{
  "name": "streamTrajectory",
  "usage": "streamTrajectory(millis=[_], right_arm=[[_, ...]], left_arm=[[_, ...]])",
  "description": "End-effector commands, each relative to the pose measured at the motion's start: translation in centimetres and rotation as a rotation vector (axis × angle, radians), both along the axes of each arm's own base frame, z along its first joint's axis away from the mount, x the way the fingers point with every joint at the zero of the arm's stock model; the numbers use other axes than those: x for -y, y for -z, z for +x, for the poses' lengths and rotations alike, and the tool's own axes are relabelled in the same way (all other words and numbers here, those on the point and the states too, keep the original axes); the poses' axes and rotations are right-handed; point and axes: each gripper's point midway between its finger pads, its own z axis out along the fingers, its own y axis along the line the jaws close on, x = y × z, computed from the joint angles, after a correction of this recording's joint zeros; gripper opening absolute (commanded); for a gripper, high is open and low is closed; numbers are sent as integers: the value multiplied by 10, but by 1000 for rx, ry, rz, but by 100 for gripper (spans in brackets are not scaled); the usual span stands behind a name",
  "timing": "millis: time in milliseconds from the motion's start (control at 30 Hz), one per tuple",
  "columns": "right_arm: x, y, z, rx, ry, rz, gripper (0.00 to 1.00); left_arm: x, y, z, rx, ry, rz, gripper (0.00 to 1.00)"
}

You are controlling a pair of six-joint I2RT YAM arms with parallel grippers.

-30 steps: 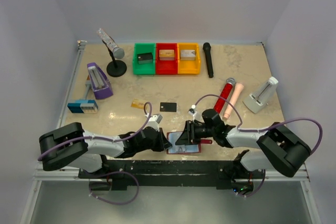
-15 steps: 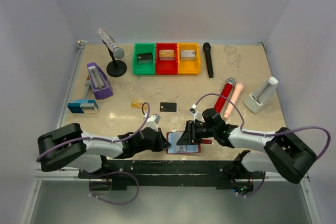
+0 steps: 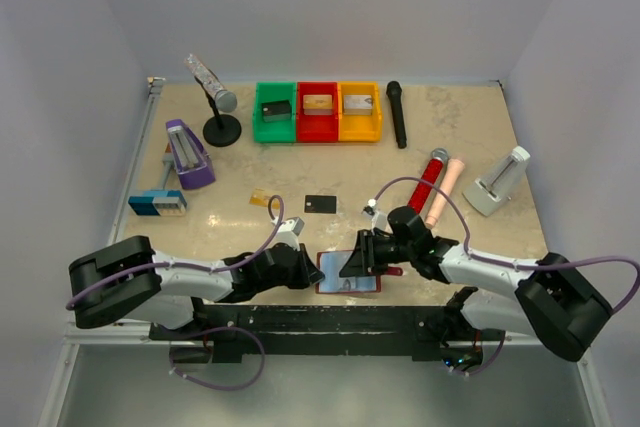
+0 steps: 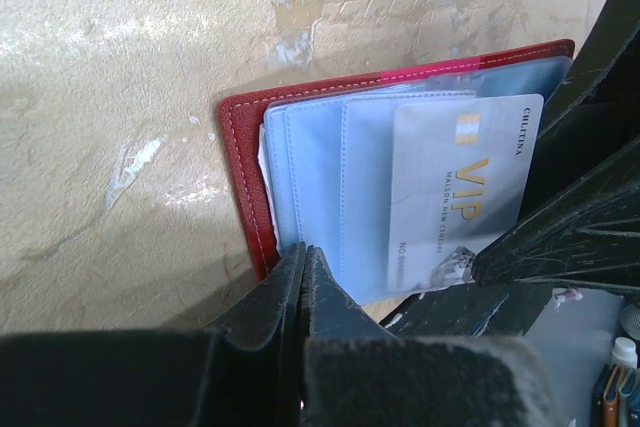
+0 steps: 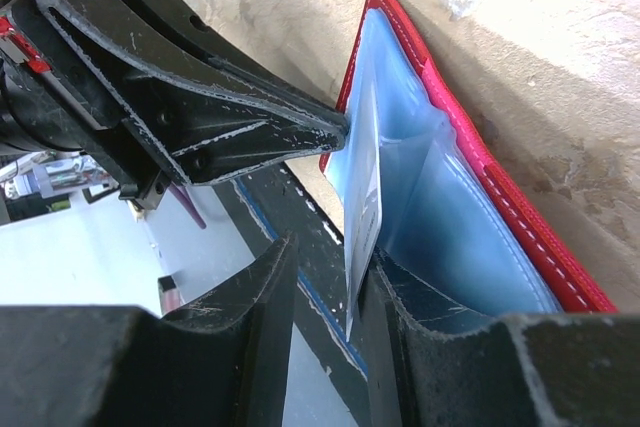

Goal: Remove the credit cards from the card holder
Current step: Remove the credit card from the card holder.

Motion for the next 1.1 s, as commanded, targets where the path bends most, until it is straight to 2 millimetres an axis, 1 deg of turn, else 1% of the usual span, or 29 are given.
streamTrajectory(millis=[0, 500, 800, 1067], right_arm=[[-6, -18, 9, 66, -4, 28, 34], [-3, -21, 10, 81, 5, 15, 30], [0, -19, 10, 84, 14, 5, 27], [1, -18, 10, 86, 19, -2, 22]], left_arm=[[-32, 31, -6, -26, -27, 143, 0], [-36, 31, -6, -23, -34, 146, 0], [-41, 35, -8, -31, -43, 151, 0], [-44, 35, -8, -33, -54, 142, 0]])
